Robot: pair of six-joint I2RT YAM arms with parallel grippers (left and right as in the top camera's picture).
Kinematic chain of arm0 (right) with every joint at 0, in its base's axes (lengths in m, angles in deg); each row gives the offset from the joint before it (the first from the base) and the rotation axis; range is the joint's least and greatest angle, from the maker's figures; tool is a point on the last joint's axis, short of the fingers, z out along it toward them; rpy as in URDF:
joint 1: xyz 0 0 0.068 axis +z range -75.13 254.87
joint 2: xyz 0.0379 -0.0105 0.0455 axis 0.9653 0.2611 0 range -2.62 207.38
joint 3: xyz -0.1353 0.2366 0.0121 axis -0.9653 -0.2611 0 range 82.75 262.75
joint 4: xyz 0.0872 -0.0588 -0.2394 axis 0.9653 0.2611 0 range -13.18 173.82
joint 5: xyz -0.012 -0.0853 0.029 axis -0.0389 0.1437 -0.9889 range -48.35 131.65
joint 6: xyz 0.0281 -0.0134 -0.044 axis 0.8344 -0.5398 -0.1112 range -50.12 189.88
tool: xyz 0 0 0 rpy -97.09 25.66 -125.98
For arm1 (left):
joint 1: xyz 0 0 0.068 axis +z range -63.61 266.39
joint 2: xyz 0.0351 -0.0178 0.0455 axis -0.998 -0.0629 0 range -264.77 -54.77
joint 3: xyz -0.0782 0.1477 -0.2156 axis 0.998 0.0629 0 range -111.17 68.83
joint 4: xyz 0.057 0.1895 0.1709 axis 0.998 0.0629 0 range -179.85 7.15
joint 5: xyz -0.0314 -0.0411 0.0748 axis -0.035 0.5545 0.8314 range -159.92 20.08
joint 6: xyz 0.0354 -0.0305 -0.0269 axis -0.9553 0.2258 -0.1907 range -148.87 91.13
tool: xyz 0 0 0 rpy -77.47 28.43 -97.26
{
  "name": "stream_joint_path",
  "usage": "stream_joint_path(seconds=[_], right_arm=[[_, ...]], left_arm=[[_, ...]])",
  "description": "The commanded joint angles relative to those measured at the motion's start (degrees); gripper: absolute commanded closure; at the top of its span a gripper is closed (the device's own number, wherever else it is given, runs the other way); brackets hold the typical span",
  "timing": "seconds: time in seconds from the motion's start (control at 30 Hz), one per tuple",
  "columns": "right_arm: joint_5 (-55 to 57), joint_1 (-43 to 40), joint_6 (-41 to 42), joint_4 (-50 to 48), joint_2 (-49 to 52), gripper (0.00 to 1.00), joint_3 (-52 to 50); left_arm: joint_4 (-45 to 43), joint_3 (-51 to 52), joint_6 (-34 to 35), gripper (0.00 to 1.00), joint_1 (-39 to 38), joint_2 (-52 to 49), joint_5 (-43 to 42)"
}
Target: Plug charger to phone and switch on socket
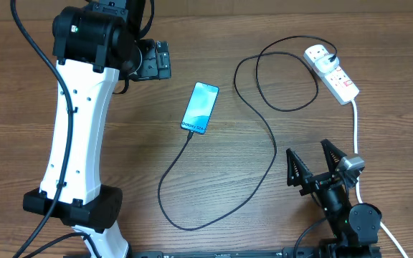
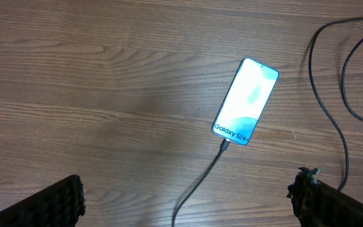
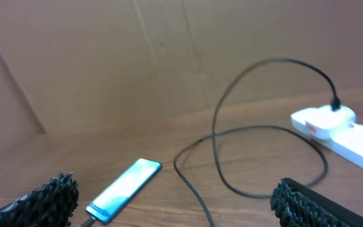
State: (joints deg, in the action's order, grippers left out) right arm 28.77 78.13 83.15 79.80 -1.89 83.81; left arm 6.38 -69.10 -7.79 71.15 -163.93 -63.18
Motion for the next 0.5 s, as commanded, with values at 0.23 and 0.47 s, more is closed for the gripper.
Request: stream_joint_path(seconds=[0.23, 0.47], right_arm=[[3.8, 0.5, -8.2, 1.2, -0.6, 0.0, -0.6], [4.5, 0.5, -9.2, 1.4, -0.6, 0.0, -0.6]], left_arm=[[0.0, 0.3, 0.8, 0.0, 0.3, -0.2, 0.9], [0.0, 0.3, 0.8, 0.0, 0.3, -0.2, 0.9]])
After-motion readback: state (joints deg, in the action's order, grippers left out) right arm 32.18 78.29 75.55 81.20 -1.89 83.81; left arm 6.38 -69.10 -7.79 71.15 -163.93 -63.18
